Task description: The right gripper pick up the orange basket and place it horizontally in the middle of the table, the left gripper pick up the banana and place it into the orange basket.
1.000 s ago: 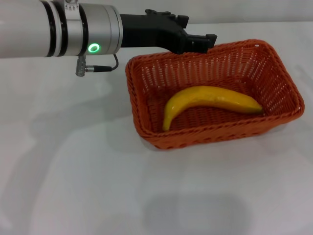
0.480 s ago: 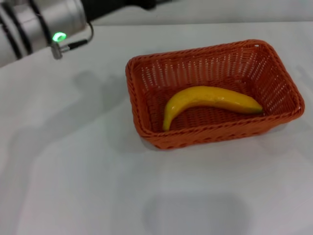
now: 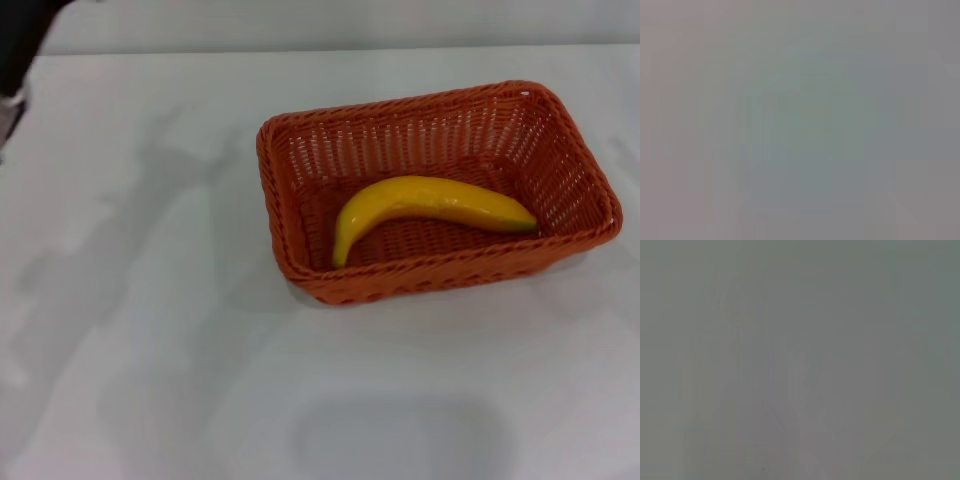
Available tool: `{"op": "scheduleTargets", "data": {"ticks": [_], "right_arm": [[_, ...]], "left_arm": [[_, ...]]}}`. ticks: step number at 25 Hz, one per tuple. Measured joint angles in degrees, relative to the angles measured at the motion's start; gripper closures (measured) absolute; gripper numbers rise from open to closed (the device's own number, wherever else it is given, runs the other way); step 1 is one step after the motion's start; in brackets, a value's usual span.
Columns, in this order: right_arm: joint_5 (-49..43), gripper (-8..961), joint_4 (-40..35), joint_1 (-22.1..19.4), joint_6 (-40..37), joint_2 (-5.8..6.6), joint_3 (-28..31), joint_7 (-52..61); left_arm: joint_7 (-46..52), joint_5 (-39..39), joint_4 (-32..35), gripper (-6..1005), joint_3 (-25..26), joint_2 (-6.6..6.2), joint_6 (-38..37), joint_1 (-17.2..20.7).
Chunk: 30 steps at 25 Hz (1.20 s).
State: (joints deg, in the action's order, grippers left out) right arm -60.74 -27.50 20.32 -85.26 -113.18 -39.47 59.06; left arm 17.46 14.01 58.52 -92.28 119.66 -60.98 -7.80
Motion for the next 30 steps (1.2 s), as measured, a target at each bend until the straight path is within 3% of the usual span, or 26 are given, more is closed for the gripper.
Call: {"op": "scheduleTargets", "data": {"ticks": [2,5,8,13,20,23,30], "right_arm": [[0.0,244,0.0,0.0,0.1,0.01,0.0,0.0],[0.0,244,0.0,0.0,0.4,0.05,0.0,-0.1],[0.5,244,0.0,0.0,0.5,-0.02,0.2,-0.3],[1.0,244,-0.4,0.0,0.5,-0.43,1.6,-3.3],[1.1,244,-0.2,-0.1,2.9,-0.75,7.3,-11.7],[1.1,244,-0.3,-0.1,3.9,-1.68,9.0,-19.5],[4.8,244,2.6,-0.2,7.9,-2.01,9.7,-35.6]], "left_arm": [[-11.1,-8.6,-5.5,124,-1.9,-0.01,-4.8,0.0],[-20.1,-18.8,-15.5,127,-3.1,0.02,-13.5,-2.1],[-21.2,-26.4,-25.6,127,-3.3,0.08,-19.7,-4.8],[-20.1,-37.8,-35.8,127,-5.8,0.15,-21.7,-8.0],[-20.6,-45.6,-42.4,127,-6.3,0.14,-19.5,-11.0],[-20.7,-46.8,-46.0,127,-6.3,0.07,-19.3,-12.9],[-25.3,-47.0,-47.6,127,-6.4,0.11,-14.9,-13.6]]}}
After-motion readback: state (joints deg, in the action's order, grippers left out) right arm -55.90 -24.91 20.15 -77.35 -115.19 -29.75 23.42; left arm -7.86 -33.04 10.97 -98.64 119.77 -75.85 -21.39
